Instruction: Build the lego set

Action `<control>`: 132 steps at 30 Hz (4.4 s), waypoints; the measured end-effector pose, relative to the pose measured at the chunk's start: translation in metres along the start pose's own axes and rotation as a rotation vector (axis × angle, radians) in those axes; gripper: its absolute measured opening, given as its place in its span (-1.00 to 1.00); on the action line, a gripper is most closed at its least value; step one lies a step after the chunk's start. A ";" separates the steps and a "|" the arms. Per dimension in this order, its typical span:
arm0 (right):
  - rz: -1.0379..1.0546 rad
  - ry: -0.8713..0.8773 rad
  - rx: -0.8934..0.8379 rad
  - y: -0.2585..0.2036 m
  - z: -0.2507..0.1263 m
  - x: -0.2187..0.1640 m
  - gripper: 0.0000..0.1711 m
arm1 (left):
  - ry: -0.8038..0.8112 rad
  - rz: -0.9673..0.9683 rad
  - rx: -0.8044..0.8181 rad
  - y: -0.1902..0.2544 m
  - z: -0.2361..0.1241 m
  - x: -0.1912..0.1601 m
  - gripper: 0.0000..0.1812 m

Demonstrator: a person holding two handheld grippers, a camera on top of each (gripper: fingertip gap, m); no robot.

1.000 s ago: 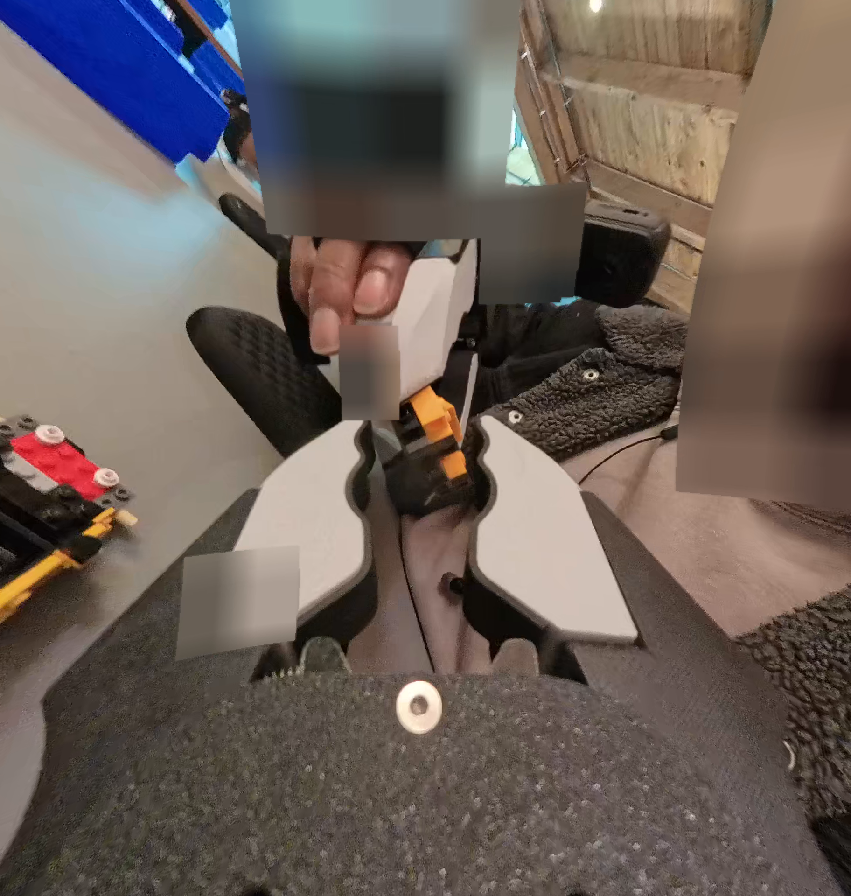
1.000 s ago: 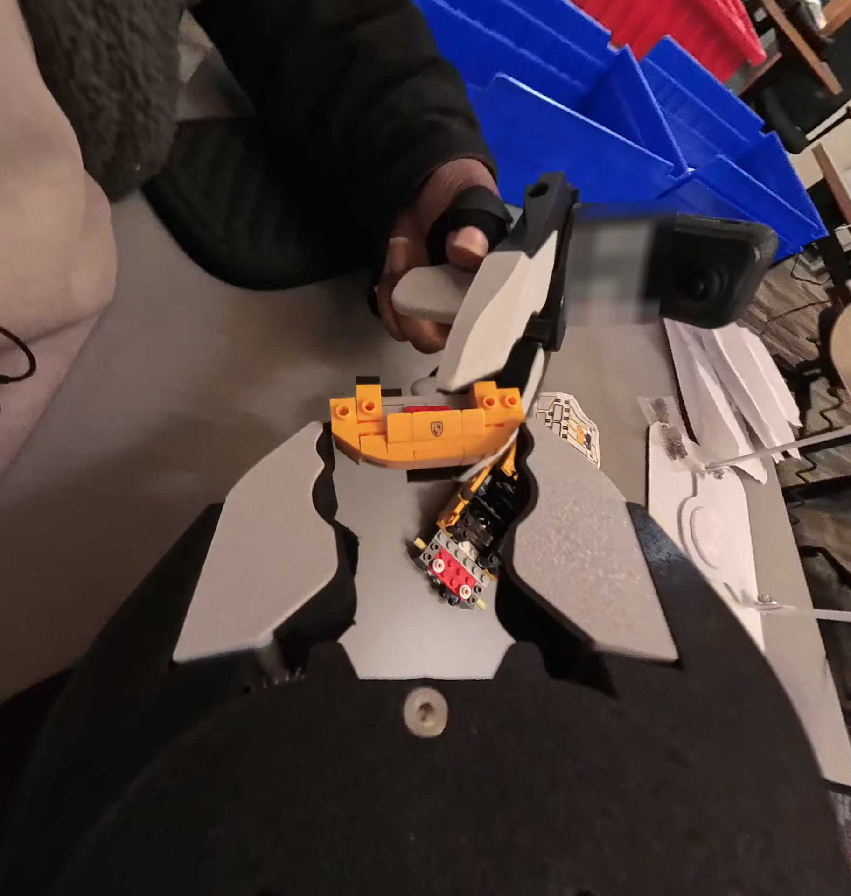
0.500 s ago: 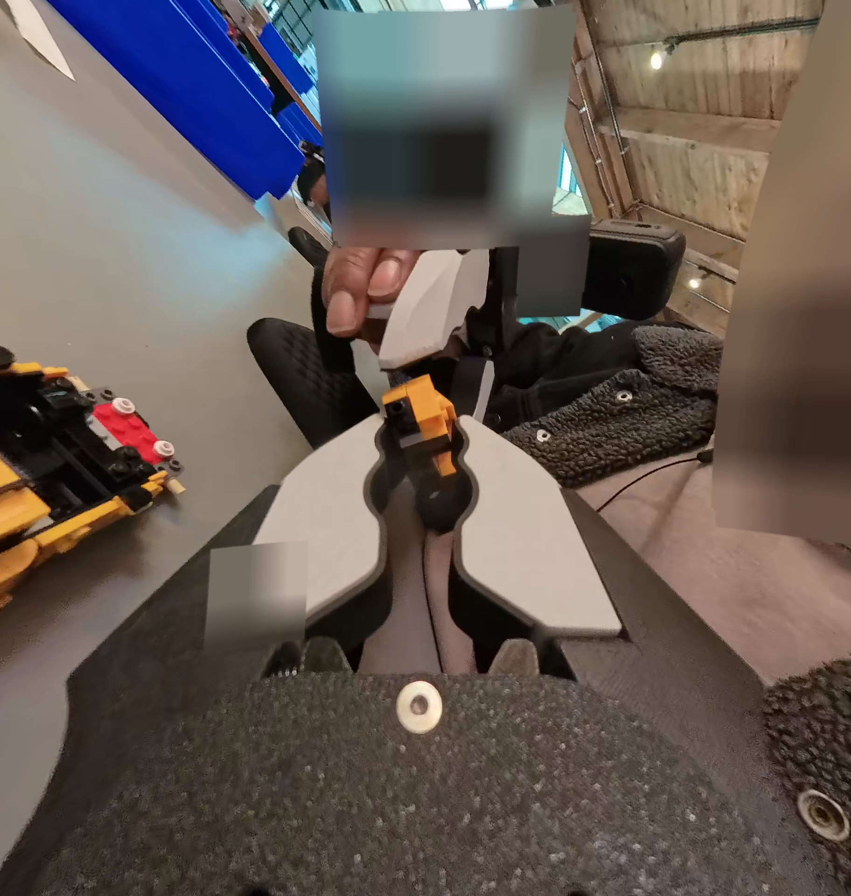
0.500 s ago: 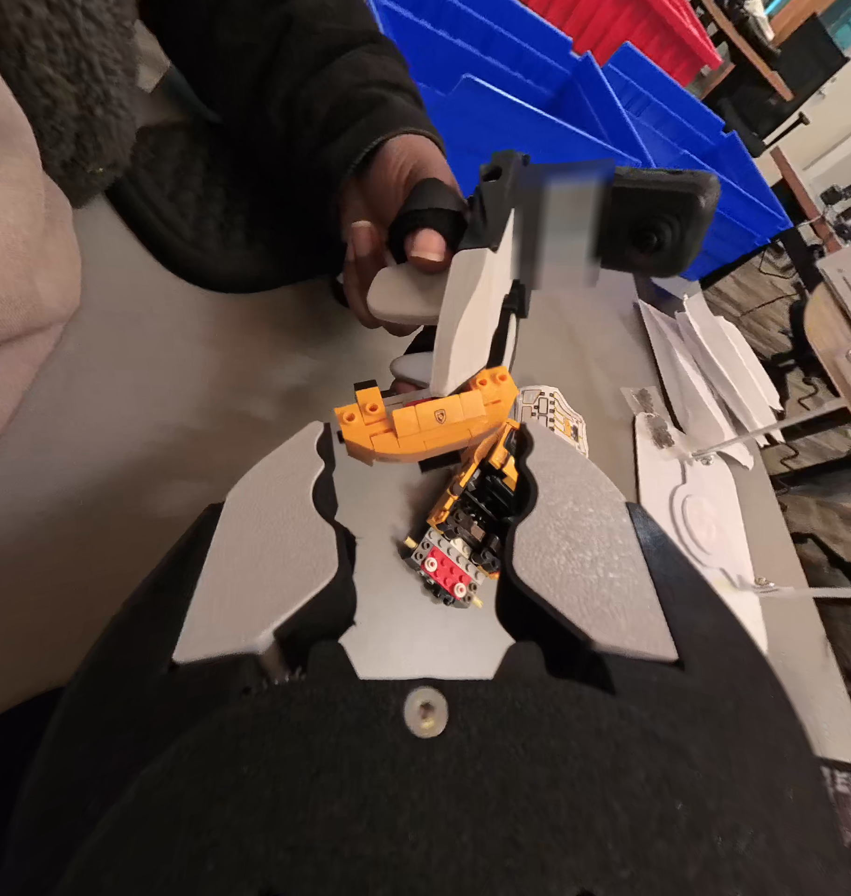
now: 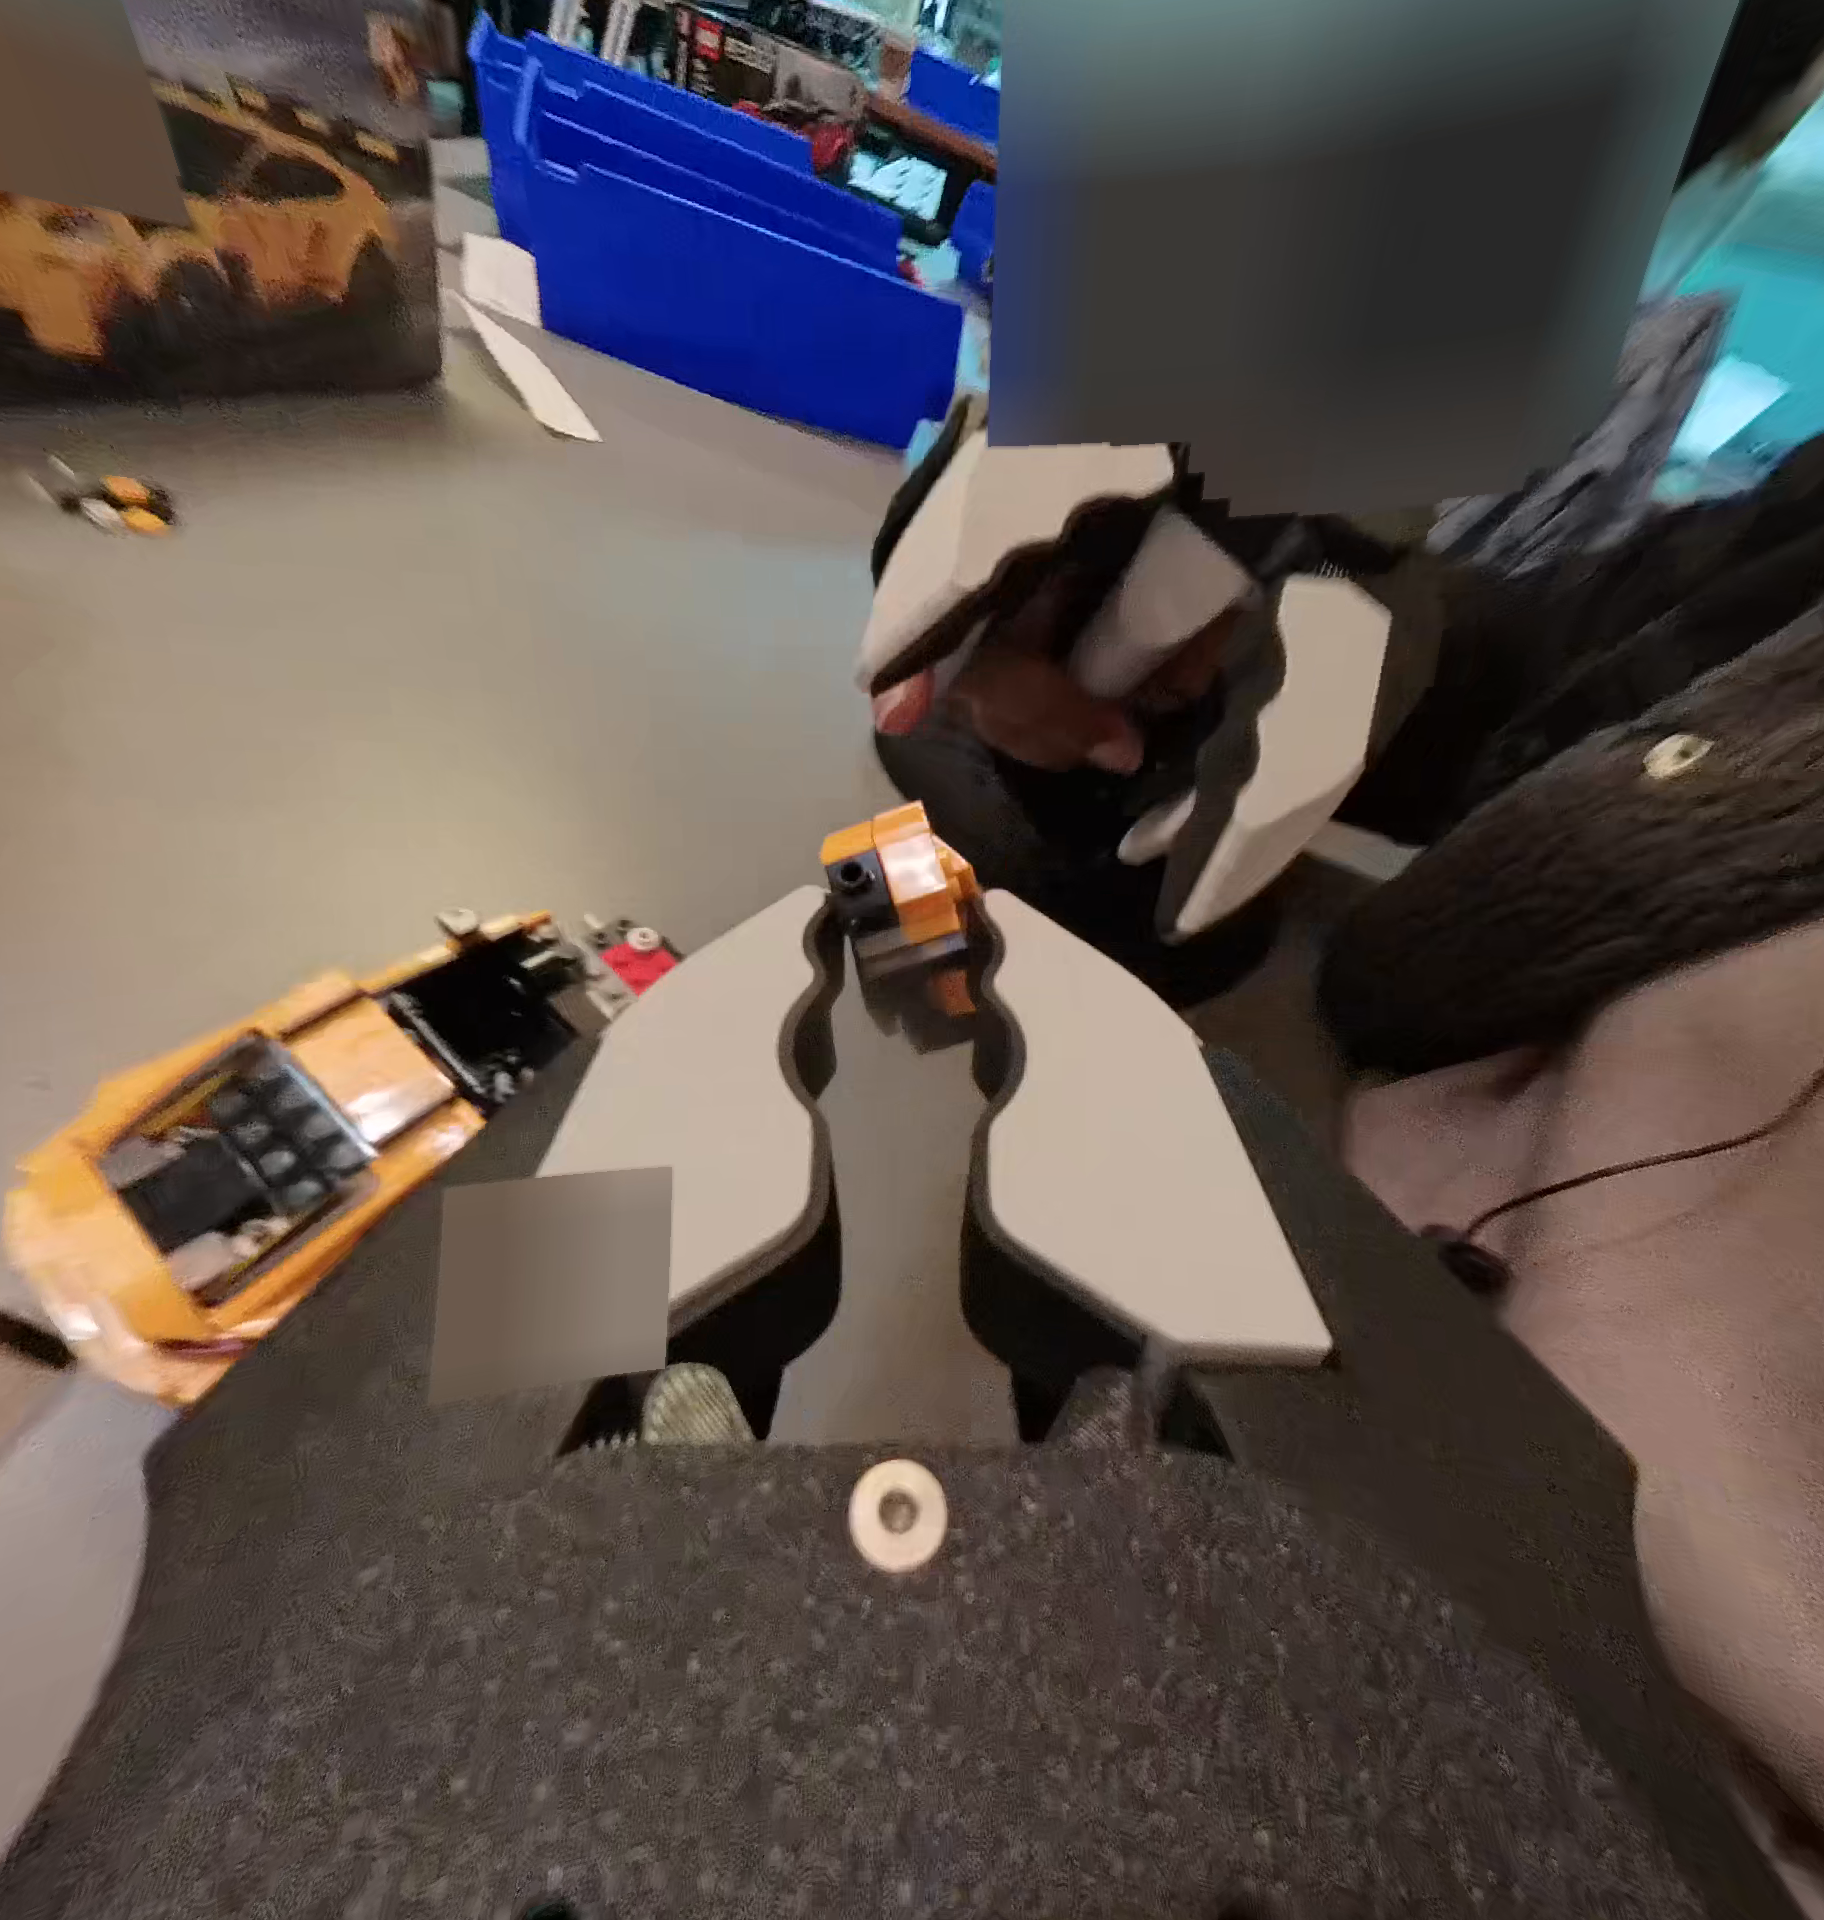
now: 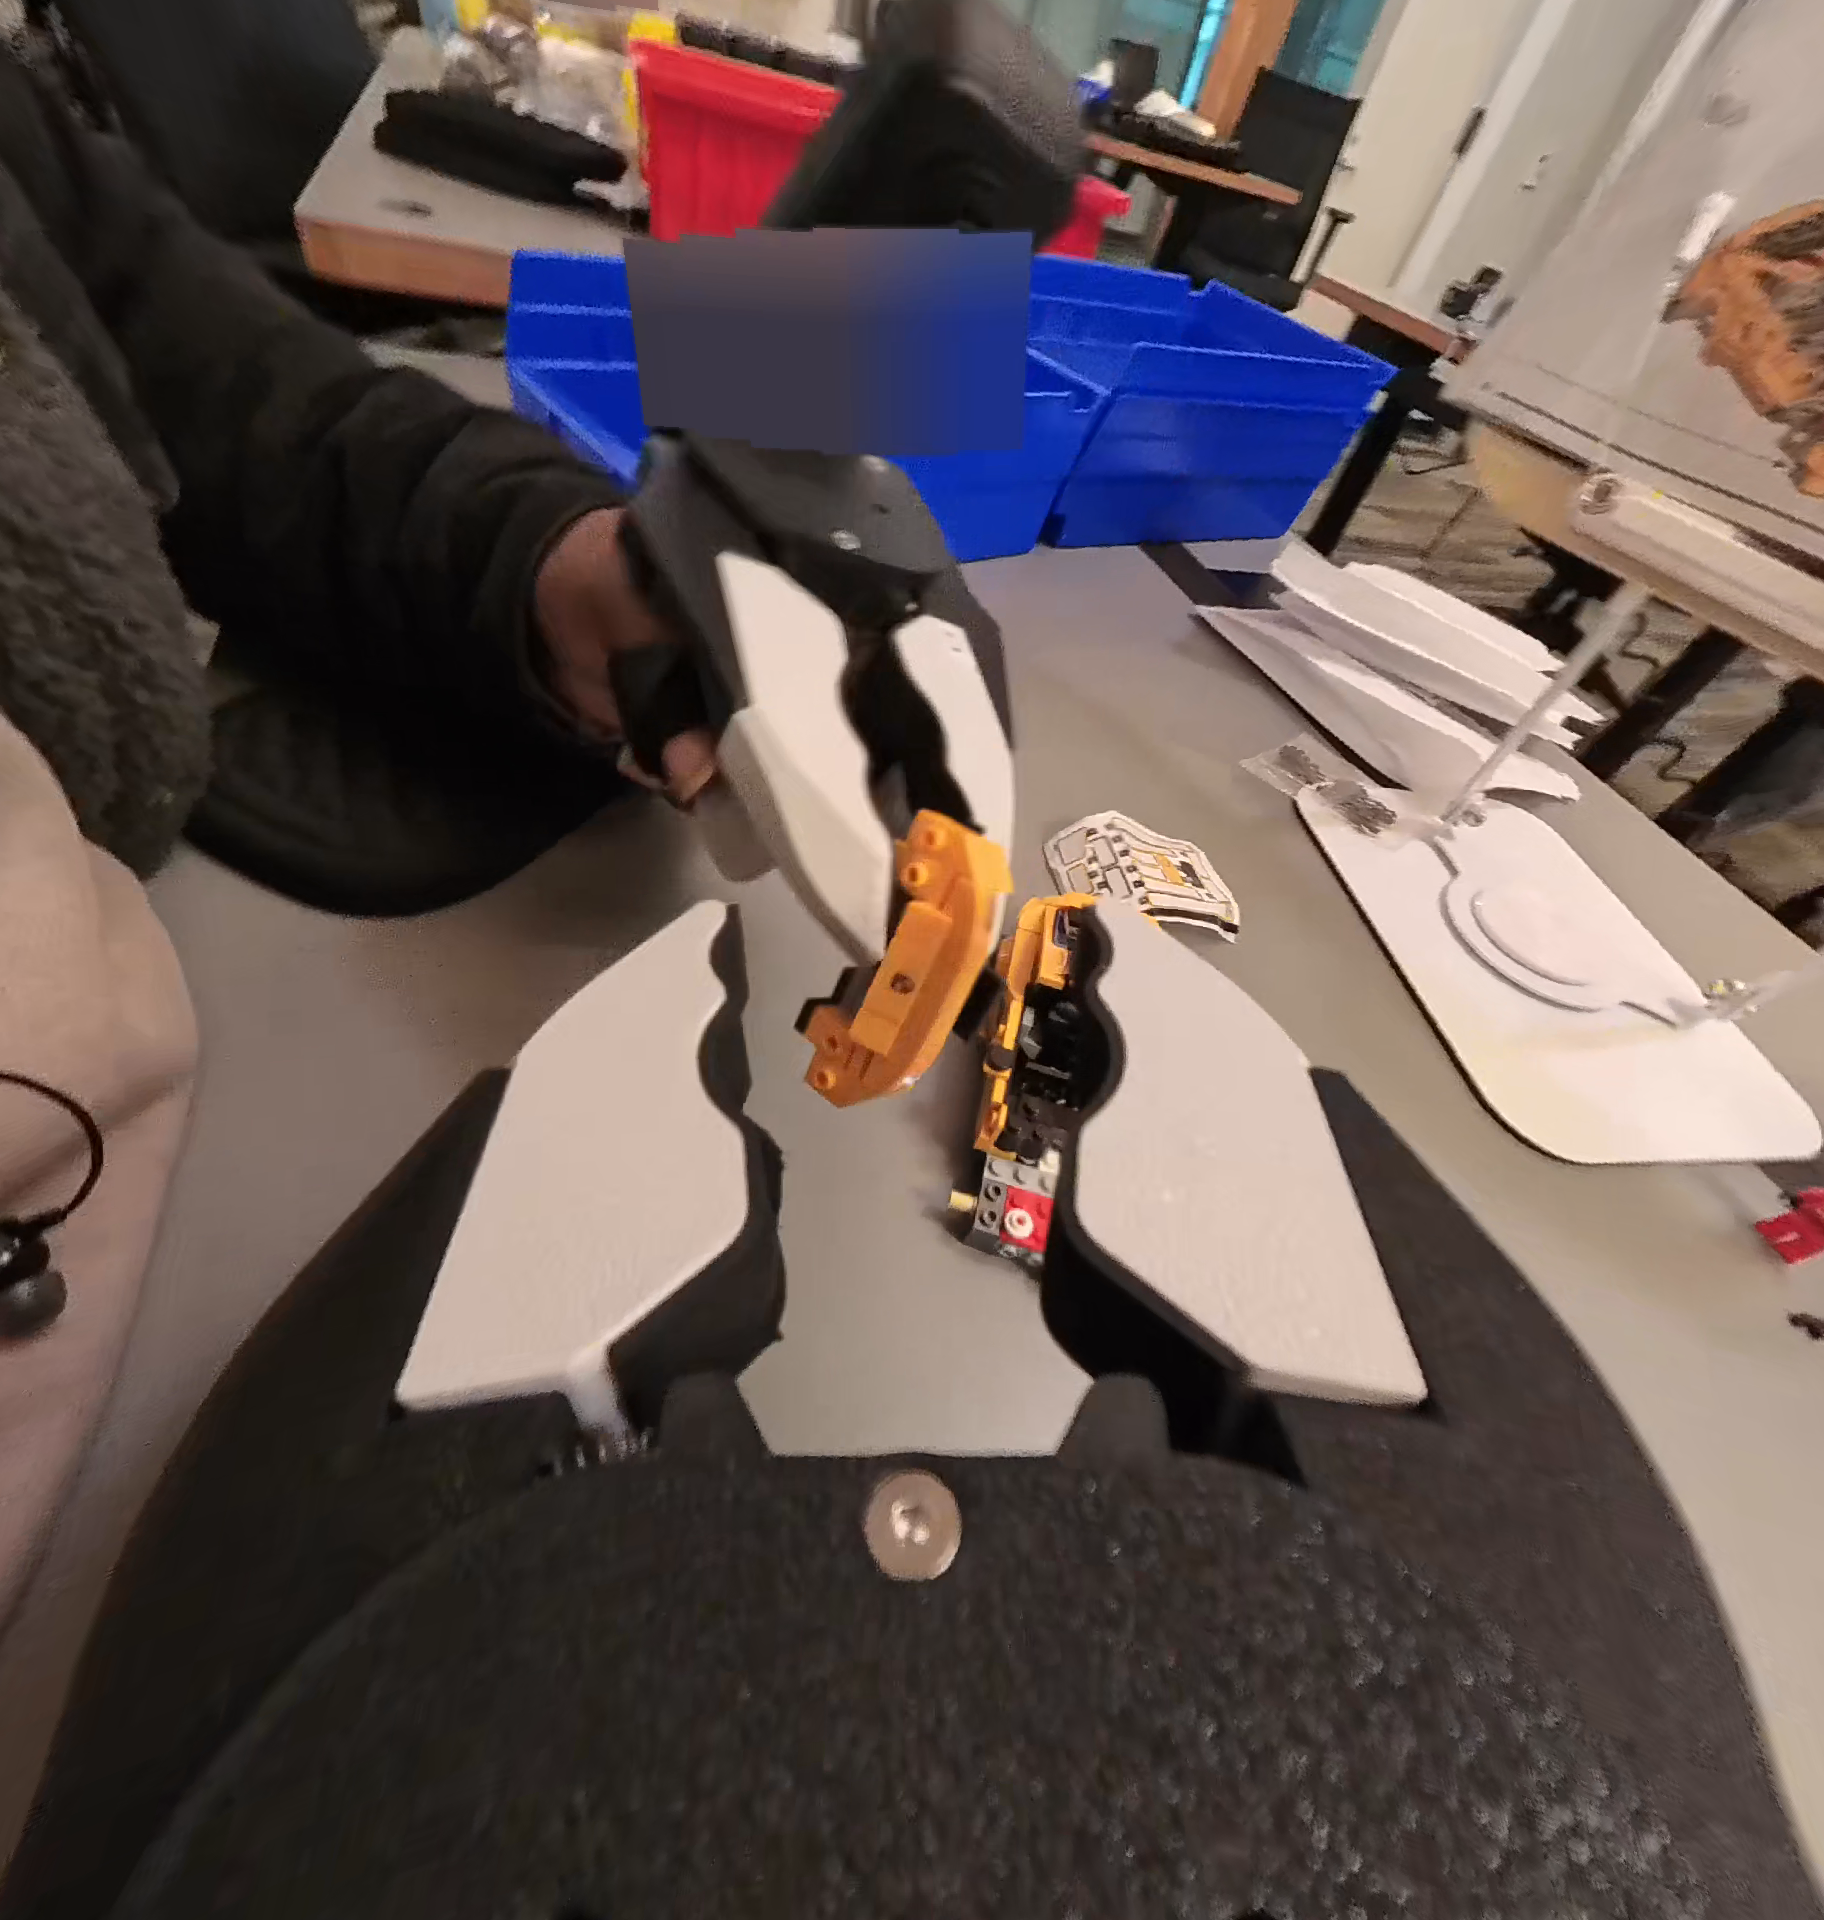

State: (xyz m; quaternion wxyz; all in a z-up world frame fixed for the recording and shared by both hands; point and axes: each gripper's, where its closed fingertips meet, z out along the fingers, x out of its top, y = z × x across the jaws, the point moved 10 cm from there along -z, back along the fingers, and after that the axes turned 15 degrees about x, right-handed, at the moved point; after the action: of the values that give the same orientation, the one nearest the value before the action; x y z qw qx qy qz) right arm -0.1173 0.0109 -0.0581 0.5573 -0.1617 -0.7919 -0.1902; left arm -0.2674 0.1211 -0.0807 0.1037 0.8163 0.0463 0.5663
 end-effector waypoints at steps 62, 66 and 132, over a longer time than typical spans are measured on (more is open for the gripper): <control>0.226 -0.297 -0.033 0.047 -0.029 -0.066 -0.12 | -0.727 0.793 0.021 -0.057 0.058 0.030 -0.10; 0.246 -0.354 -0.006 0.052 -0.023 -0.072 -0.12 | -0.881 0.923 -0.070 -0.058 0.081 0.026 0.08; 0.343 -0.623 0.116 0.061 0.021 -0.073 -0.18 | -0.722 0.687 -0.005 -0.071 0.031 -0.006 -0.12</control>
State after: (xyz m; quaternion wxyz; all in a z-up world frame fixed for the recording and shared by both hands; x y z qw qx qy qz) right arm -0.0821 0.0714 -0.1263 0.3214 -0.3106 -0.8945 0.0099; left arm -0.2378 0.1850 -0.1126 -0.0774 0.9281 -0.2655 0.2493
